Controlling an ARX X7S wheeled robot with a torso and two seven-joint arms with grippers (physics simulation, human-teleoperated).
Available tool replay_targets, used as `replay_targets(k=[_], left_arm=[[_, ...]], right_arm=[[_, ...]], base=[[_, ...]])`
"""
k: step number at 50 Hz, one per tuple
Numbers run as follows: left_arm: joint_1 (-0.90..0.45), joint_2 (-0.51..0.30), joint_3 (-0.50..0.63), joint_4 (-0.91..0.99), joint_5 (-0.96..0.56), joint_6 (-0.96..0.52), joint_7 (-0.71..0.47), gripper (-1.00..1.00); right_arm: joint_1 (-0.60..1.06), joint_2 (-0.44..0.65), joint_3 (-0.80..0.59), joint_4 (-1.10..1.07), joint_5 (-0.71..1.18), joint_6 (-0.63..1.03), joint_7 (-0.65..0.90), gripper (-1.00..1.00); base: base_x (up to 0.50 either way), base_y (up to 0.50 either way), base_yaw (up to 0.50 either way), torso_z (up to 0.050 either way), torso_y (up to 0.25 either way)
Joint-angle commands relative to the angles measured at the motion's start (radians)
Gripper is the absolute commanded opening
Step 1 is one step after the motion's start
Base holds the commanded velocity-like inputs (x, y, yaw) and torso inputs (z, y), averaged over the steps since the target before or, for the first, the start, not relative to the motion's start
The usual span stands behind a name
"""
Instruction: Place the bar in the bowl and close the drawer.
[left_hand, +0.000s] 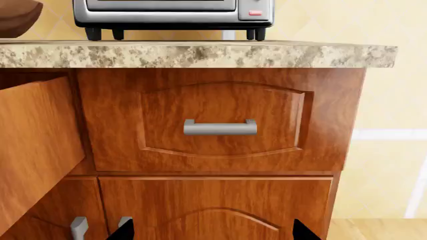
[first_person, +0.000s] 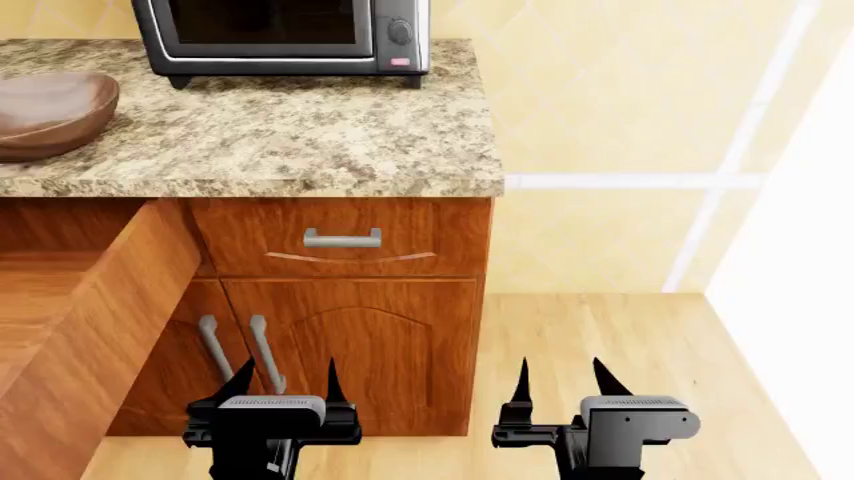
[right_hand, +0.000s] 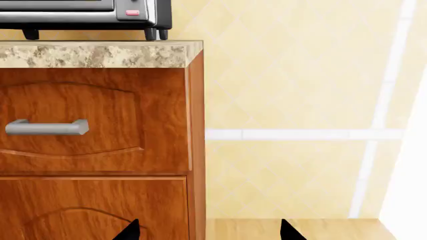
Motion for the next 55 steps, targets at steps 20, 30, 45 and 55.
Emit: replay_targets(k=[20,30,45,55], left_arm=[[-0.053,-0.121,0.072,0.608,-0.006,-0.527,-0.004,1.00],[-0.233,-0.171,0.027,0.844,-0.045,-0.849,0.029,1.00],[-0.414,-0.207,0.005,0.933,-0.069,-1.025,0.047,1.00],[-0.527,-0.243,-0.029,0.939,-0.099,-1.146,0.080,1.00]], right_arm=[[0.007,0.115,-0.077,-0.620,0.020,0.403,0.018,1.00],[0.182,0.150,-0.042,-0.870,0.059,0.739,0.007,1.00],[0.358,0.181,-0.027,-0.926,0.088,0.929,-0.003,1.00],[0.449,0.202,-0.002,-0.968,0.119,1.058,-0.022,1.00]], base=[[0.00,0.00,0.00,0.000,0.000],[0.00,0.00,0.00,0.000,0.000],[0.00,0.00,0.00,0.017,0.020],[0.00,0.00,0.00,0.050,0.009]])
